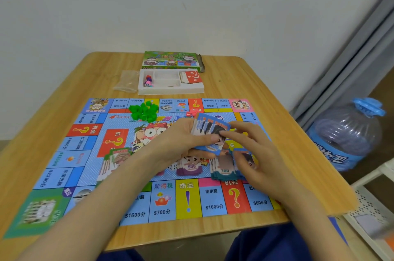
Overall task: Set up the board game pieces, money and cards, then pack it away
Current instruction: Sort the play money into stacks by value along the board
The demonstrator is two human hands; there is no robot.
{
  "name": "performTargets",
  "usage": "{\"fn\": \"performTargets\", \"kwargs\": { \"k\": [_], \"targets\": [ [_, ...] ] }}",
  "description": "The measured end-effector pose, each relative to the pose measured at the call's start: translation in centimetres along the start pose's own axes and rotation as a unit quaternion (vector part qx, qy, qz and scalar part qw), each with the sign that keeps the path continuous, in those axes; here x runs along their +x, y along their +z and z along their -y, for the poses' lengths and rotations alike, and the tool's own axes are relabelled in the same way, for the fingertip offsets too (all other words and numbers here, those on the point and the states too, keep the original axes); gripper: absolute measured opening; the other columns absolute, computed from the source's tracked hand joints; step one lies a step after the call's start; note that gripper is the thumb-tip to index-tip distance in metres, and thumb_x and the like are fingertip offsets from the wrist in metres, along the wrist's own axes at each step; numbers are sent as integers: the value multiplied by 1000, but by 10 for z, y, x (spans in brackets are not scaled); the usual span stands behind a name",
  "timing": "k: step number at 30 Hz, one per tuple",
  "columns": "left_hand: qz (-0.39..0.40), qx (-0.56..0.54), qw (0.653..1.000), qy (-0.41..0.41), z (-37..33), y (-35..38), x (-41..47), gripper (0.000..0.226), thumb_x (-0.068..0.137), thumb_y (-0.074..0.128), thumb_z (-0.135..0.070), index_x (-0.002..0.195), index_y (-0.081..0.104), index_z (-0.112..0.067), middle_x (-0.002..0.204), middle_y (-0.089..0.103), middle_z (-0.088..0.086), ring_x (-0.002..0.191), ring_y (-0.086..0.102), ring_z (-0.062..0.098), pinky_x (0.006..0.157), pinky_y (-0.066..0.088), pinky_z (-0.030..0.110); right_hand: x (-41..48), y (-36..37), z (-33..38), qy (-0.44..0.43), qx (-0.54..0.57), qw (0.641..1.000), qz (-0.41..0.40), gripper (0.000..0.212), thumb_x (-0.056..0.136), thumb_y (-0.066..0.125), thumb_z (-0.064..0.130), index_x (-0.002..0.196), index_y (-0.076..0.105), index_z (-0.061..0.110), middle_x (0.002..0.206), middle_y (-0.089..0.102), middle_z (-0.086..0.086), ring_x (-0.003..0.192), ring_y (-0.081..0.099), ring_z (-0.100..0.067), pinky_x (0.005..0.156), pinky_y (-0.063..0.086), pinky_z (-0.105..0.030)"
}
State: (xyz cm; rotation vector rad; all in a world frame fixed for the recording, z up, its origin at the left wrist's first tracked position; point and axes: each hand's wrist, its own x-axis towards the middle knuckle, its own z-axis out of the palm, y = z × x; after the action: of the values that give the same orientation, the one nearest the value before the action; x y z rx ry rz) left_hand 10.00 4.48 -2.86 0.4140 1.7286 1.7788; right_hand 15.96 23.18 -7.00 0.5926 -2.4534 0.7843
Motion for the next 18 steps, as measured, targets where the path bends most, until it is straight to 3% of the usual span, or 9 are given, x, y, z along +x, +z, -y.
{"fn": "performTargets", "kwargs": {
  "k": [7, 11, 14, 18],
  "targets": [
    [1, -43, 999, -11, -2, 2, -2, 11, 92, 54, -14, 94, 65, -12, 80, 75, 4, 70, 72, 17, 55, 56, 19, -1, 1, -2, -7, -1, 999, -45, 34, 88, 46, 21, 119, 60, 15, 122, 51, 12, 118, 42, 7, 98, 38, -16],
    [13, -47, 999, -17, -2, 2, -3, 12, 93, 52, -13, 97, 63, -11, 82, 75, 6, 72, 73, 18, 55, 56, 18, 3, -5, 1, 17, 17, 992, -128, 24, 91, 49, 22, 104, 66, 11, 105, 60, 8, 103, 54, 6, 87, 42, -8],
    [23, -55, 998, -15, -3, 1, -4, 13, 94, 51, -13, 99, 62, -9, 87, 75, 9, 74, 73, 20, 55, 56, 19, 3, -12, 3, 58, 82, 973, -206, 14, 89, 57, 30, 87, 64, 18, 86, 65, 16, 86, 62, 0, 76, 47, -13],
    [23, -59, 998, -18, -3, 1, -4, 14, 94, 50, -12, 99, 62, -6, 87, 75, 10, 74, 73, 20, 55, 56, 19, 2, -15, 6, 190, 183, 936, -234, 14, 83, 68, 30, 81, 61, 17, 77, 67, 4, 75, 65, -14, 67, 53, -25]
  ]
}}
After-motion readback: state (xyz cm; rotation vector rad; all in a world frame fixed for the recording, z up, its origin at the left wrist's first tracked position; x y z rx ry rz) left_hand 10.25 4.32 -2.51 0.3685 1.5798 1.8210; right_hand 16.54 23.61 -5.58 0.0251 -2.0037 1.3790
